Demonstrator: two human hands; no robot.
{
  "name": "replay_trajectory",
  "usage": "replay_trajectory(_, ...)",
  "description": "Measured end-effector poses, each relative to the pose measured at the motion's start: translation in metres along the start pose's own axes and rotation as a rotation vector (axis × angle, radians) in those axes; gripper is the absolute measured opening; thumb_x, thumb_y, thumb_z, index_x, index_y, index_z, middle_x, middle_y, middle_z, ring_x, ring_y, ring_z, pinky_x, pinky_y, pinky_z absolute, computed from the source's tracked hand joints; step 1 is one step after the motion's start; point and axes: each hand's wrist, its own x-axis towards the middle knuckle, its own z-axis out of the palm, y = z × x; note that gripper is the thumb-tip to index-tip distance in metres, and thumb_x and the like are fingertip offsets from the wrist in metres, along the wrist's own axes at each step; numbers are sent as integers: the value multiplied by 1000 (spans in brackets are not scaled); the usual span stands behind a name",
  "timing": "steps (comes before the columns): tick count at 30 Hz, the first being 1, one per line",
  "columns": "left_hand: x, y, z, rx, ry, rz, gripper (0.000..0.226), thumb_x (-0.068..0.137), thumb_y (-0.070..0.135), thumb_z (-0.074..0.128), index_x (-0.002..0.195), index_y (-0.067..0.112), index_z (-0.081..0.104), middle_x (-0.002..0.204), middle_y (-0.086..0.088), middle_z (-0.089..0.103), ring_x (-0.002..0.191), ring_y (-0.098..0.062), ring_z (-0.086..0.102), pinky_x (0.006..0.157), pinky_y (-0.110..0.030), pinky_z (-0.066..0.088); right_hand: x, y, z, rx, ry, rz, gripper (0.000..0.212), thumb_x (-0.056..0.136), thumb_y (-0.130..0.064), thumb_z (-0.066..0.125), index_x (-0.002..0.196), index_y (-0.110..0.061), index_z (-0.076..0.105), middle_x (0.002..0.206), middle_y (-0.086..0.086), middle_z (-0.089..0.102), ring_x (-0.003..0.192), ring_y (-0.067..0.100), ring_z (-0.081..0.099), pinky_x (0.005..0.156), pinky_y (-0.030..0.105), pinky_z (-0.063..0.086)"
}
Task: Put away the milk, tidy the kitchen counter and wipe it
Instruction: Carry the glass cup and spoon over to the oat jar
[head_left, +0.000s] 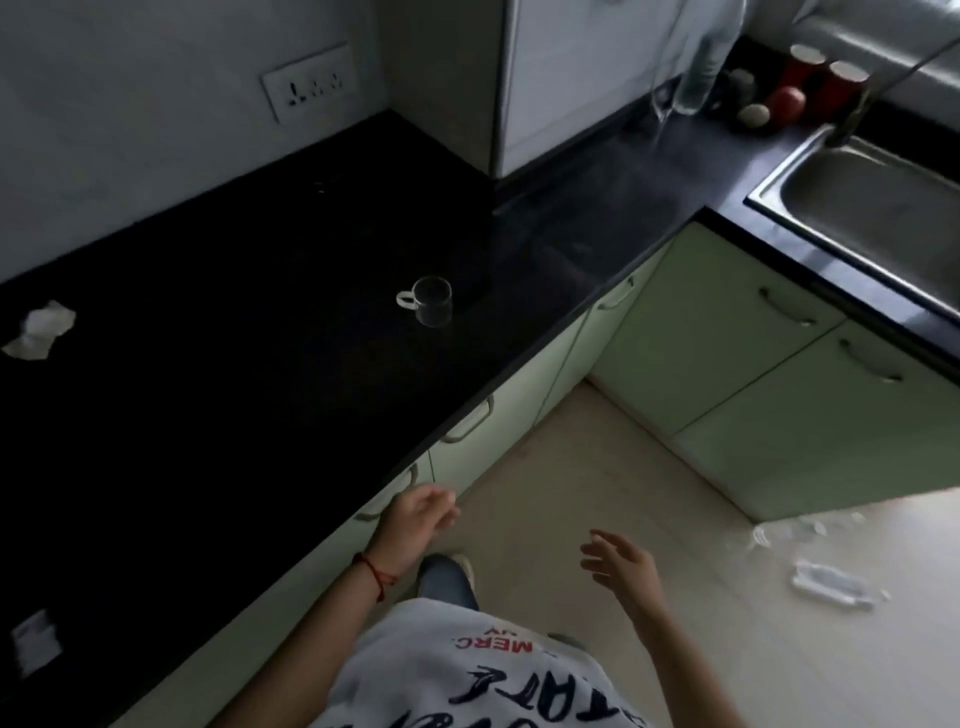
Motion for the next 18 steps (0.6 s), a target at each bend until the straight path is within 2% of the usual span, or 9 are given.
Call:
replay_trajectory(2,19,35,0,-30,-5,67,18,91,10,49,79,18,60,75,0,61,70,-9,56,53,-5,43,19,-23,2,-10,-6,-38,24,92,-8,49,112,0,60,88,13,65,74,25,61,67,31,45)
replay_trajectory(5,48,78,-3,-46,46,131,13,91,8,48,92,8,61,76,-3,60,71,-12,56,55,-7,44,44,-54,5,-37,-34,-83,23,93,-8,48,112,-1,59,93,15,65,76,26,61,67,30,46)
replay_trajectory(7,66,96,-11,-51,135,150,17,91,9,49,101,3,61,80,-4,62,73,-12,59,58,-9,46,60,-72,9,-59,-76,-110,23,93,-9,49,112,-2,59,93,15,65,76,26,61,67,29,47)
replay_trajectory(11,107,115,-27,31,400,166,19,86,15,58,103,8,63,96,-7,66,88,-14,61,72,-18,47,99,-104,13,-124,-155,-143,23,93,-11,50,113,-5,60,91,11,67,74,20,64,65,25,48)
replay_trajectory(15,149,127,-32,154,677,161,42,77,20,70,115,13,55,117,-8,58,104,-14,53,84,-26,45,144,-137,8,-226,-221,-168,24,93,-11,49,114,-4,59,90,8,66,73,16,63,63,24,48)
replay_trajectory(18,175,135,-35,293,694,167,65,72,25,75,128,13,45,134,-9,47,126,-23,41,103,-39,39,173,-160,-1,-298,-234,-186,25,93,-10,50,114,-2,59,90,10,66,70,16,63,60,24,46)
